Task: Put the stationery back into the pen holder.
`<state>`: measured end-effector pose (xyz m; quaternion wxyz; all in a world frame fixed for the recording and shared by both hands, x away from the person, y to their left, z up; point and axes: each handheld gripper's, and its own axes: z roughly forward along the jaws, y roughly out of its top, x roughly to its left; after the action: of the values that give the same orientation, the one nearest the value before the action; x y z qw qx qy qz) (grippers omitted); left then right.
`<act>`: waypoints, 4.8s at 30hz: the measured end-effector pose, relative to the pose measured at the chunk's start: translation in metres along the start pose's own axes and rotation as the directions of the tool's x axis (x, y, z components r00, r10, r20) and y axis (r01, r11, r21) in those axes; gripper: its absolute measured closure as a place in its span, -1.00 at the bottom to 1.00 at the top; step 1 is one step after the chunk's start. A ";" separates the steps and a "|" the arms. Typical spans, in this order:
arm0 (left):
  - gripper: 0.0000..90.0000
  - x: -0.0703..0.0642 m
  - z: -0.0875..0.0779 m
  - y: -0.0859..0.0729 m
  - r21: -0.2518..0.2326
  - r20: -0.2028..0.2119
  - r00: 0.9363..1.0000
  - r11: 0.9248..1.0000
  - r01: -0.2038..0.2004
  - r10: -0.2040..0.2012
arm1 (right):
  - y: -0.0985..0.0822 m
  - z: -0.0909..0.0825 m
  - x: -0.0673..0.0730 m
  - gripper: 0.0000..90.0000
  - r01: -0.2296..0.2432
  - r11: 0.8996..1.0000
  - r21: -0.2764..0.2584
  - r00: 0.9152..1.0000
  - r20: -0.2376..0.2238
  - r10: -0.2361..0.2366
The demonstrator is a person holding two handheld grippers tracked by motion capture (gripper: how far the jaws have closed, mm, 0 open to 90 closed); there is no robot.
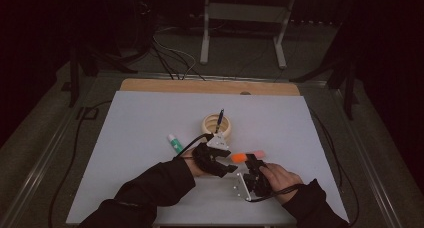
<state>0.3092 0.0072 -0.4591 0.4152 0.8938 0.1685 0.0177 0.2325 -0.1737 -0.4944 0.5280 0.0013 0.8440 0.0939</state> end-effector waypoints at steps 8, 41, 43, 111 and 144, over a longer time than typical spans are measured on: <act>-0.24 0.000 -0.011 -0.015 -0.033 -0.012 1.000 0.999 0.023 -0.024 | -0.001 -0.002 -0.008 0.68 -0.074 0.997 0.000 0.997 -0.016 0.074; -0.99 0.003 -0.040 -0.064 -0.084 -0.028 0.997 0.994 0.076 -0.078 | -0.005 -0.007 -0.068 0.67 -0.559 0.827 -0.055 0.815 -0.217 0.537; -0.99 0.002 -0.042 -0.067 -0.087 -0.029 0.997 0.993 0.074 -0.077 | -0.004 -0.006 -0.071 0.67 -0.582 0.811 -0.057 0.797 -0.234 0.556; -0.99 0.000 -0.050 -0.100 -0.135 -0.013 0.994 0.985 0.108 -0.110 | 0.034 0.074 -0.132 0.67 -0.932 0.359 -0.041 0.338 -0.450 0.827; -0.99 -0.001 -0.052 -0.100 -0.152 -0.006 0.994 0.982 0.110 -0.113 | 0.038 0.108 -0.108 0.66 -0.952 0.302 0.049 0.248 -0.457 0.854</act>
<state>0.2709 0.1051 -0.4996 0.4812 0.8486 0.2195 0.0136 0.3726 -0.1306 -0.4381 0.1860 0.4069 0.7546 0.4800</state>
